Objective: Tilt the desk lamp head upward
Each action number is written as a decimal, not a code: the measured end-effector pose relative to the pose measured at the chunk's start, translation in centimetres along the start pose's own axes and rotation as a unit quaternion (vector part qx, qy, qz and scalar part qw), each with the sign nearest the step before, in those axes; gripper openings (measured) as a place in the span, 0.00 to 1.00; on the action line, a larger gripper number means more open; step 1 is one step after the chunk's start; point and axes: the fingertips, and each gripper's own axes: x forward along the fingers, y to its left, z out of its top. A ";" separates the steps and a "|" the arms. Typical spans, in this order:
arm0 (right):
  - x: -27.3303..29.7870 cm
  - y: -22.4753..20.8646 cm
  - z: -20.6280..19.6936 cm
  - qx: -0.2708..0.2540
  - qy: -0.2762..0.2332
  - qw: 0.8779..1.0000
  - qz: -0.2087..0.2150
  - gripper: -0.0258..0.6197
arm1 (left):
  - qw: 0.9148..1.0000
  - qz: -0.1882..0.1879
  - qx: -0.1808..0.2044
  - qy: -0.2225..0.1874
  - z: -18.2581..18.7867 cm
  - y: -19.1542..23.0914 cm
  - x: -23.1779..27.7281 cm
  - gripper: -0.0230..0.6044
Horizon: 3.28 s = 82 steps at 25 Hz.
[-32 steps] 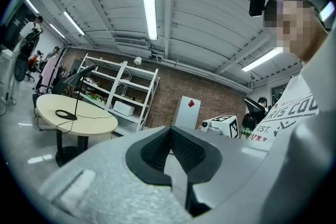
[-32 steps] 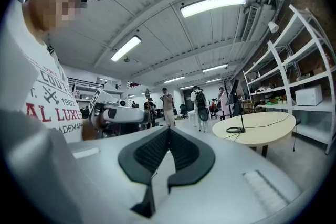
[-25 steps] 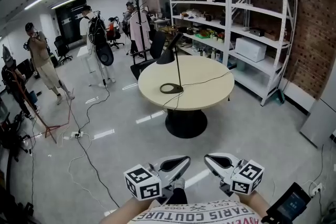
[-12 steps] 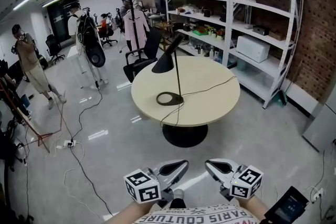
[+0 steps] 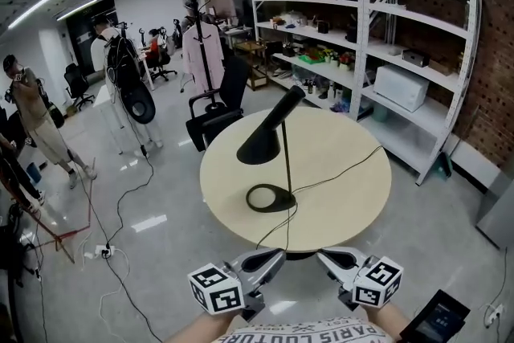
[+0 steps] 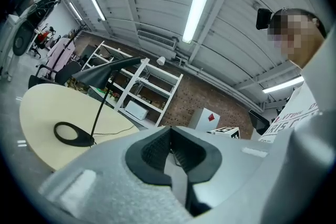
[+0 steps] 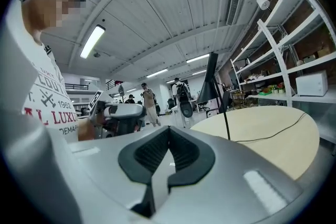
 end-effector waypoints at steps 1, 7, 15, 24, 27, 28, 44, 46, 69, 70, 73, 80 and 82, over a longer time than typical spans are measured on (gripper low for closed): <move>1.0 -0.9 0.4 -0.001 -0.001 1.000 -0.001 0.04 | 1.000 0.001 0.002 -0.002 0.8 1.2 0.3 0.04; 5.5 -4.1 1.4 -0.008 -0.011 1.000 -0.010 0.04 | 1.000 0.006 -0.012 -0.017 3.3 7.0 0.6 0.04; 6.4 -6.2 -0.7 -0.010 0.009 0.999 -0.037 0.05 | 1.000 0.011 0.011 -0.008 3.5 9.2 0.8 0.04; 8.5 -10.6 -2.9 -0.023 0.049 0.998 -0.043 0.09 | 0.998 0.042 -0.053 -0.021 2.3 13.7 2.3 0.04; 10.0 -12.8 -2.4 -0.018 0.052 0.998 -0.034 0.12 | 0.997 0.055 -0.045 -0.016 2.8 15.0 3.2 0.04; 10.7 -13.3 -2.1 -0.018 0.052 0.998 -0.029 0.13 | 0.998 0.054 -0.035 -0.014 3.0 15.2 3.4 0.04; 21.5 -21.1 -1.3 -0.119 0.101 0.988 -0.009 0.22 | 0.993 0.044 -0.091 -0.055 4.0 20.9 5.9 0.11; 22.0 -21.5 -1.7 -0.127 0.104 0.986 -0.010 0.22 | 0.991 0.035 -0.103 -0.079 4.7 21.3 6.0 0.14; 23.2 -22.5 -2.0 -0.111 0.092 0.989 -0.004 0.11 | 0.932 -0.077 -0.221 -0.276 9.7 24.0 8.0 0.25; 23.2 -22.5 -2.0 -0.112 0.092 0.989 -0.005 0.11 | 0.931 -0.080 -0.222 -0.279 9.8 24.0 8.1 0.25; 23.2 -22.5 -2.2 -0.115 0.092 0.989 -0.007 0.11 | 0.931 -0.080 -0.220 -0.280 9.8 24.0 8.3 0.19; 23.4 -22.1 -2.3 -0.121 0.093 0.988 -0.004 0.11 | 0.931 -0.076 -0.224 -0.277 9.7 24.3 8.0 0.11; 23.4 -22.0 -2.3 -0.124 0.092 0.988 -0.005 0.10 | 0.932 -0.078 -0.226 -0.272 9.8 24.2 7.9 0.11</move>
